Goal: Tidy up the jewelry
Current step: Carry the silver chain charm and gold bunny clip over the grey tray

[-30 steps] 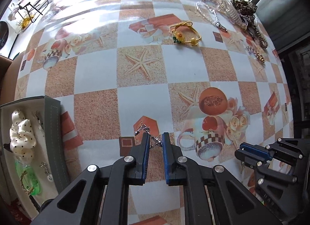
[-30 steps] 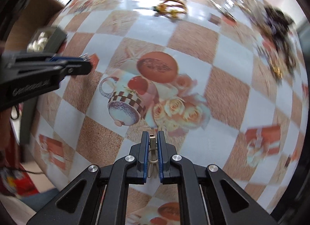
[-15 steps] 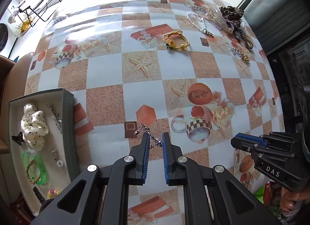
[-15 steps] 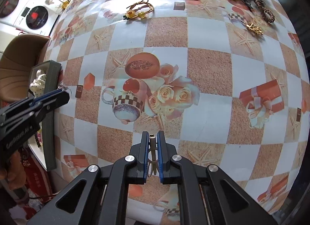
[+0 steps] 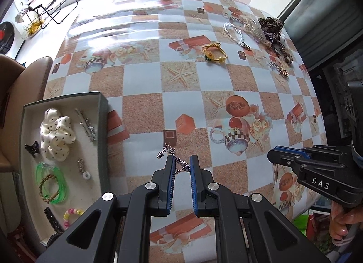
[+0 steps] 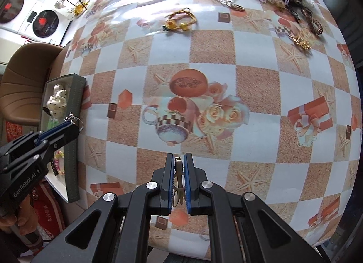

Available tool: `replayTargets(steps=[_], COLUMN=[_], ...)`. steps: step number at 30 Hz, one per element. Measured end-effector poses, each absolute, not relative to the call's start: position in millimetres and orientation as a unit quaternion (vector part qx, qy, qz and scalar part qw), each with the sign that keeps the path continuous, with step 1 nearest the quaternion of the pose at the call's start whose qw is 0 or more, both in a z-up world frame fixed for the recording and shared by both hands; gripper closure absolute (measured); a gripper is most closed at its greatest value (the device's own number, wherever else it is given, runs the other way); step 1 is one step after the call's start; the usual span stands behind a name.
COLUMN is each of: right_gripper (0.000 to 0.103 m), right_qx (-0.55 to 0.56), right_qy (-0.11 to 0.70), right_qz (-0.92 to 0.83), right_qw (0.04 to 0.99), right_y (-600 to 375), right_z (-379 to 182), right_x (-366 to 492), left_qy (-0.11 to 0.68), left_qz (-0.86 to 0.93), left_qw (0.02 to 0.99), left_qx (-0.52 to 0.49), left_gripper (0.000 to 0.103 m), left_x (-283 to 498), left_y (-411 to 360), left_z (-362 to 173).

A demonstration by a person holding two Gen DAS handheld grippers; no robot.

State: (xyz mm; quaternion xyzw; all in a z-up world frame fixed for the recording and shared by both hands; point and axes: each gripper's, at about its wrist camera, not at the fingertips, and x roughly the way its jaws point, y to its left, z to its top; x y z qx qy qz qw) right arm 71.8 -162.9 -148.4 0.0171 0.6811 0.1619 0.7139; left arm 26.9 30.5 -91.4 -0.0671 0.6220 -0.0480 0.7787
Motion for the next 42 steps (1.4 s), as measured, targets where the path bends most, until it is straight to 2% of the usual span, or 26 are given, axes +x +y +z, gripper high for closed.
replayTargets(steps=[16,42], right_gripper=[0.094,0.094], right_qx=[-0.019,-0.069], right_qy=[0.664,0.645], right_qz=[0.204,0.319], right_qw=[0.719,0.691], right_y=[-103,26], right_z=[-125,-96], right_x=[68,62], left_qy=[0.599,0.574], left_qz=[0.001,0.125], left_qw=[0.792,0.784], left_qx=[-0.114,-0.200], left_gripper=[0.087,0.087], left_x=[-17,-96], left_y=[101,217], left_z=[-73,-78])
